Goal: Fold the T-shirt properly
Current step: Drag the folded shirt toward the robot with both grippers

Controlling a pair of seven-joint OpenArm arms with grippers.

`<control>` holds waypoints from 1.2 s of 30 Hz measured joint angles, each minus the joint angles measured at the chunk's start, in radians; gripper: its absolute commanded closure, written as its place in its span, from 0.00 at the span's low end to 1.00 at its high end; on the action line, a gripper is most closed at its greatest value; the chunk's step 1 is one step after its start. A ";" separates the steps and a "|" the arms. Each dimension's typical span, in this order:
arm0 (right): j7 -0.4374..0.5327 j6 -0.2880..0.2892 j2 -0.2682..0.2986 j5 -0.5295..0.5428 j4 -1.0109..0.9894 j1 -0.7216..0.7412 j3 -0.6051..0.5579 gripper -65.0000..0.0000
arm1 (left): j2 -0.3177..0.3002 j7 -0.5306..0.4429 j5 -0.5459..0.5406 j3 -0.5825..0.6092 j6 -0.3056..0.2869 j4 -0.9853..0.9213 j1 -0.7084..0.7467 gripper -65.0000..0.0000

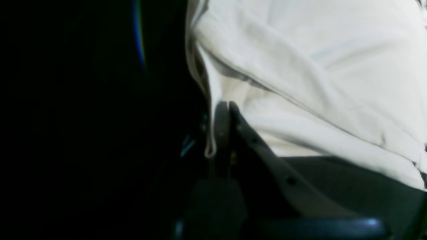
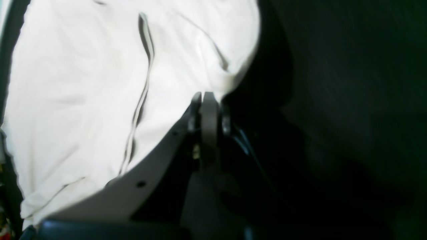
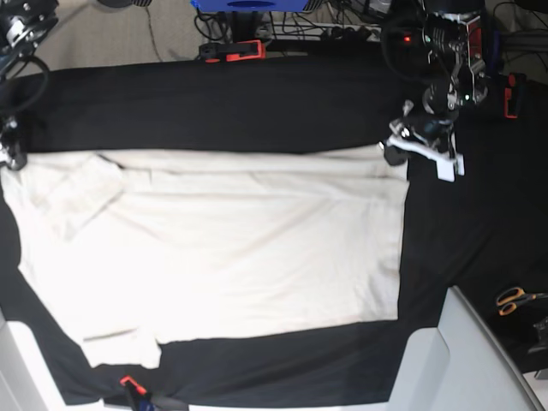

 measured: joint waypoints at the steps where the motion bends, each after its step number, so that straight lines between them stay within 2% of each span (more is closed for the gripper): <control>1: 0.002 0.000 -0.010 0.000 0.023 -0.014 0.001 1.00 | -0.006 0.004 -0.001 0.000 -0.001 0.009 0.014 1.00; 4: -0.002 0.000 -0.047 -0.002 0.112 -0.052 -0.002 1.00 | -0.030 0.005 -0.005 0.001 -0.004 0.036 0.042 1.00; 7: -0.037 0.002 -0.076 0.008 0.166 -0.078 -0.001 1.00 | -0.039 0.000 -0.005 0.000 -0.004 0.043 0.068 1.00; 14: -0.045 0.003 -0.135 0.008 0.301 -0.163 0.000 1.00 | -0.050 -0.002 -0.003 0.000 -0.003 0.099 0.143 1.00; 17: -0.076 0.005 -0.138 0.008 0.327 -0.189 0.000 1.00 | -0.049 -0.002 -0.005 0.000 -0.003 0.100 0.160 1.00; 29: -0.083 0.010 -0.146 0.011 0.390 -0.294 0.000 1.00 | -0.094 0.002 -0.008 0.002 -0.010 0.145 0.244 1.00; 36: -0.085 0.010 -0.143 0.011 0.390 -0.303 0.000 1.00 | -0.093 0.002 -0.005 0.002 -0.005 0.193 0.272 1.00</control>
